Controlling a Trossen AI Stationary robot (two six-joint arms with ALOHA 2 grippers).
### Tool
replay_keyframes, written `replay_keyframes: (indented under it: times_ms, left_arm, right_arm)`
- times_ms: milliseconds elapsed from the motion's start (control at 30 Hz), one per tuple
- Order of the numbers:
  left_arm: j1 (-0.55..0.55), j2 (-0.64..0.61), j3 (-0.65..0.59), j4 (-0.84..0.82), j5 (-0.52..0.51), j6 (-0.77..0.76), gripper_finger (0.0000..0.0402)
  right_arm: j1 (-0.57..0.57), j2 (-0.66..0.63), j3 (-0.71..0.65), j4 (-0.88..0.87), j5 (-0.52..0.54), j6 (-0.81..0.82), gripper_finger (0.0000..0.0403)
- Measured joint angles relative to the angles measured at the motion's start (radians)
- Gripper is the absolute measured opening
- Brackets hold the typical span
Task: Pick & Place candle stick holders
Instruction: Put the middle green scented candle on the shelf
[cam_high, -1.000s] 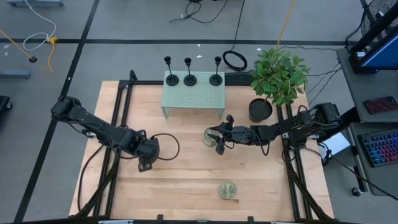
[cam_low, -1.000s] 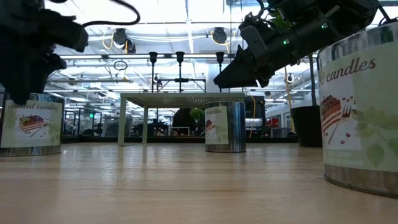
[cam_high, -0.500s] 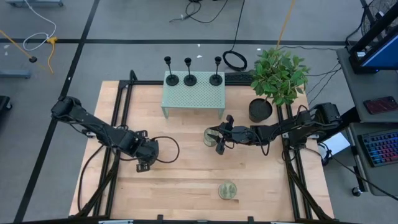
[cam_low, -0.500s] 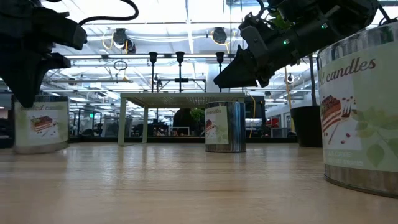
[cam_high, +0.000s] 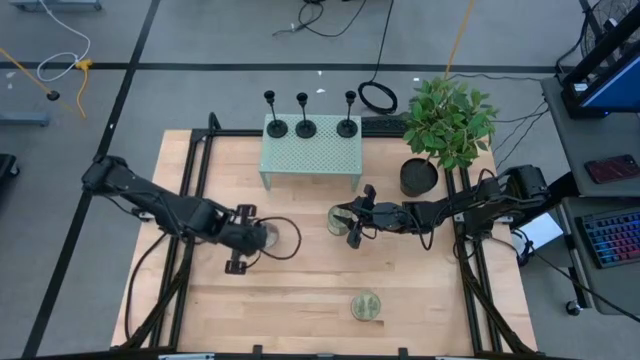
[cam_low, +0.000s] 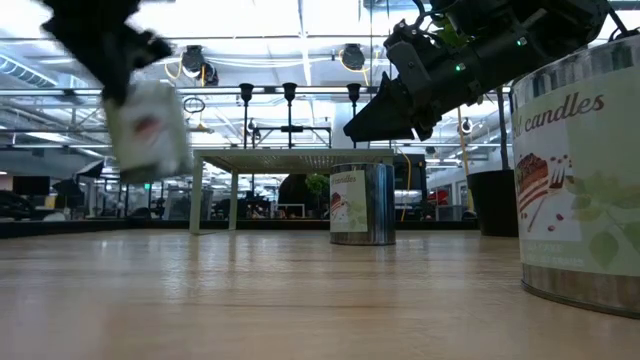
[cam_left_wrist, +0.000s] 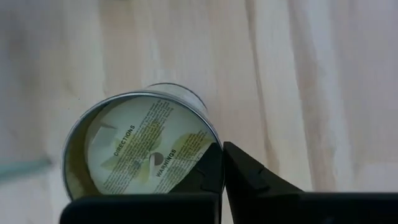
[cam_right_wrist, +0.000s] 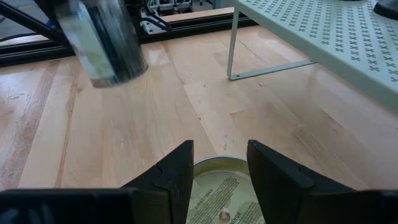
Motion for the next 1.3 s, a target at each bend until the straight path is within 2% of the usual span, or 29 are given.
replay_keyframes:
  times_ms: [167, 333, 633, 767, 1000, 1300]
  left_arm:
    - [0.08, 0.0, 0.166, -0.071, -0.017, 0.174, 0.0004]
    - [0.227, 0.0, 0.298, -0.126, -0.022, 0.302, 0.0003]
    - [0.582, 0.097, 0.404, -0.214, 0.043, 0.463, 0.0003]
    - [0.692, 0.166, 0.426, -0.241, 0.072, 0.503, 0.0003]
    - [0.775, 0.221, 0.435, -0.213, 0.093, 0.536, 0.0002]
    - [0.779, 0.205, 0.437, -0.229, 0.119, 0.539, 0.0004]
  right_arm:
    - [0.0, 0.0, 0.0, 0.0, 0.0, 0.0, 0.0141]
    - [0.0, 0.0, 0.0, 0.0, 0.0, 0.0, 0.0141]
    - [0.0, 0.0, 0.0, 0.015, 0.0, 0.0, 0.0141]
    - [0.0, 0.0, 0.0, 0.015, 0.0, 0.0, 0.0141]
    - [0.0, 0.0, 0.0, 0.015, 0.0, -0.003, 0.0141]
    - [0.0, 0.0, 0.0, 0.014, 0.0, -0.004, 0.0141]
